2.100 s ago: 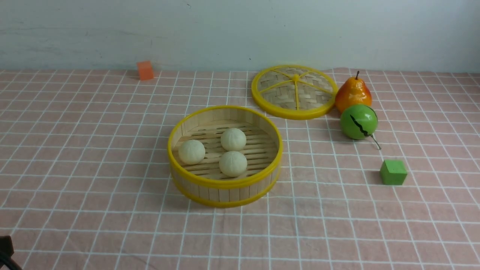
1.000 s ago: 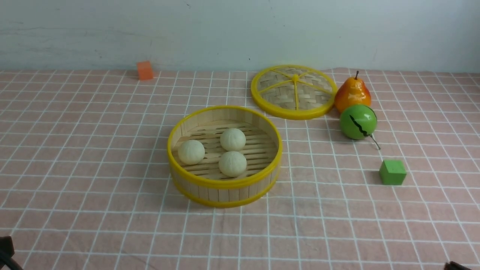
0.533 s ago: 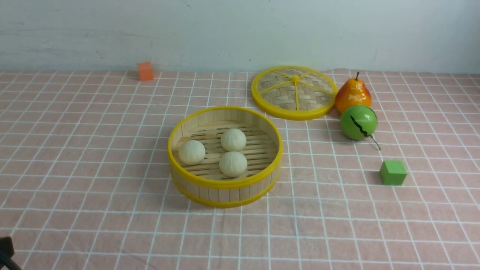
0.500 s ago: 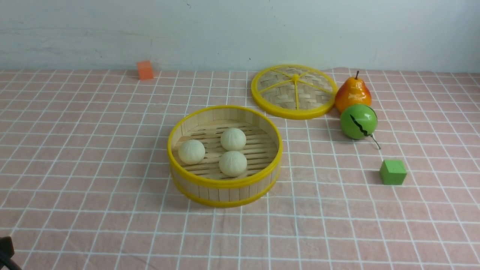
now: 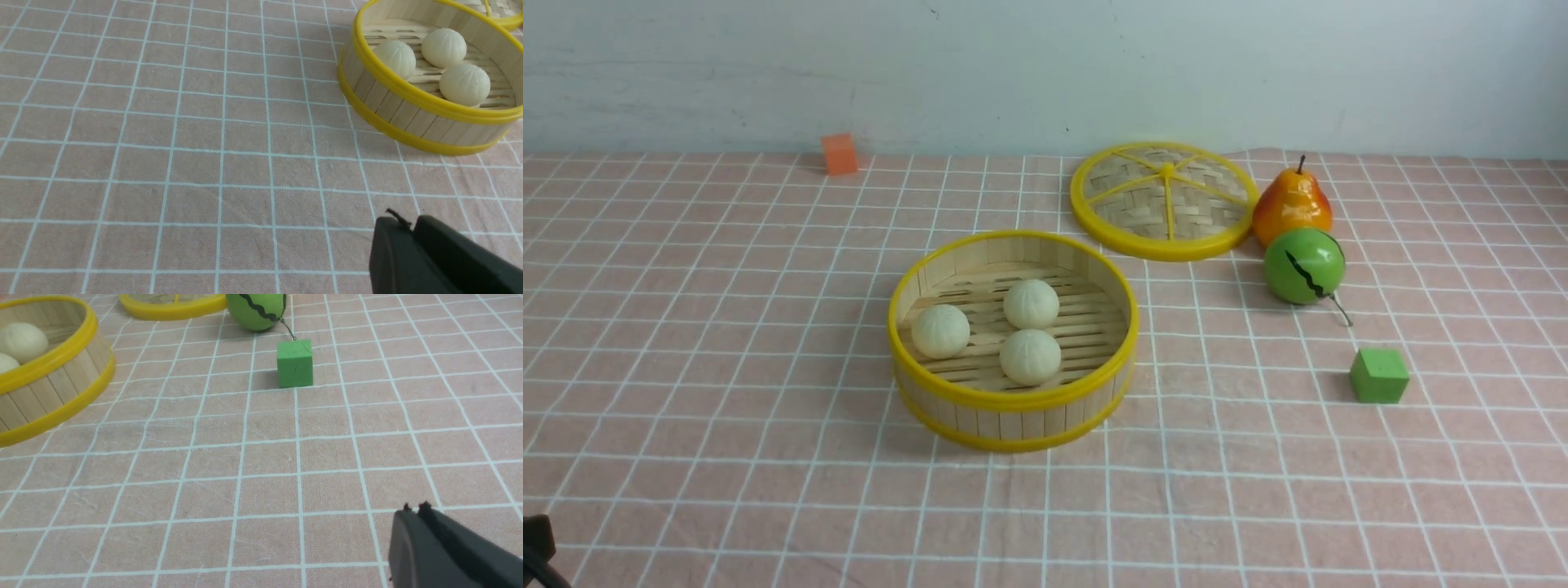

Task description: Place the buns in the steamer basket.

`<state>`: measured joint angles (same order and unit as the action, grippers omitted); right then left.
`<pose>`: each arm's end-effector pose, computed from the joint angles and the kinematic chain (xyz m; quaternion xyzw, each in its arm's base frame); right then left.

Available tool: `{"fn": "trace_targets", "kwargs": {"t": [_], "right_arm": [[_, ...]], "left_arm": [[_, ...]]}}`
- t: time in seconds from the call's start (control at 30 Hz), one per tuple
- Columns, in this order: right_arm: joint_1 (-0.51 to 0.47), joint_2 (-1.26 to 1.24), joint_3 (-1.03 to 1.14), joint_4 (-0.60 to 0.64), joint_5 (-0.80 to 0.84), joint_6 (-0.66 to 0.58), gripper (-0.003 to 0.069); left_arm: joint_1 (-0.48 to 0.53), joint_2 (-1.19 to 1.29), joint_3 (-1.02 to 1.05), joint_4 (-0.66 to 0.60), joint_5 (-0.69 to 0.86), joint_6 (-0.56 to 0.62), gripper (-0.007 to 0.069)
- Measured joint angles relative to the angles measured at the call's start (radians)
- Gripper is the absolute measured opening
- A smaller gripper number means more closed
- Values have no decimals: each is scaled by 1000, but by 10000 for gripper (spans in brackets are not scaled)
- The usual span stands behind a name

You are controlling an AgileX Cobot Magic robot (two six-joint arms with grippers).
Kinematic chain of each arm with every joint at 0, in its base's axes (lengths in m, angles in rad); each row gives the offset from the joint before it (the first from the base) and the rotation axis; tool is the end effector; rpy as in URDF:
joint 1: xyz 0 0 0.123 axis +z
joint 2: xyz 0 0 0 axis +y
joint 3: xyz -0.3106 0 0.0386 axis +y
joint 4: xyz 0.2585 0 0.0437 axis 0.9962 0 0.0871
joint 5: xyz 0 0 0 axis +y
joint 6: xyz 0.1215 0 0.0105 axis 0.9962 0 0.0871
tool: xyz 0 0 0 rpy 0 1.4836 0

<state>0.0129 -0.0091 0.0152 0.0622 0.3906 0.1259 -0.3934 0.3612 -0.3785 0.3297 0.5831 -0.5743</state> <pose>0.0639 0.0037 0.1637 0.0618 0.8051 0.0673 0.5861 0.0902 -0.0139 0.2644 -0.0063 0.8459 -0.1070 0.5225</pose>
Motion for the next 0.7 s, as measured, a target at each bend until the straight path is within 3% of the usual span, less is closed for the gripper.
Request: {"fn": "trace_targets", "kwargs": {"t": [0.23,0.4,0.53,0.6,0.7], "right_arm": [[0,0,-1,0,0,0,11],[0,0,-1,2,0,2,20],[0,0,-1,2,1,3,26],[0,0,-1,3,1,3,30],[0,0,-1,3,1,3,34]], "left_arm": [[5,-24,31,0,-24,0,71],[137,-227,149,-62,-78,12,72],[258,-363,304,-238,-208,184,1],[273,-371,378,-306,-258,266,-14],[272,-372,403,-341,-215,336,-14]]}}
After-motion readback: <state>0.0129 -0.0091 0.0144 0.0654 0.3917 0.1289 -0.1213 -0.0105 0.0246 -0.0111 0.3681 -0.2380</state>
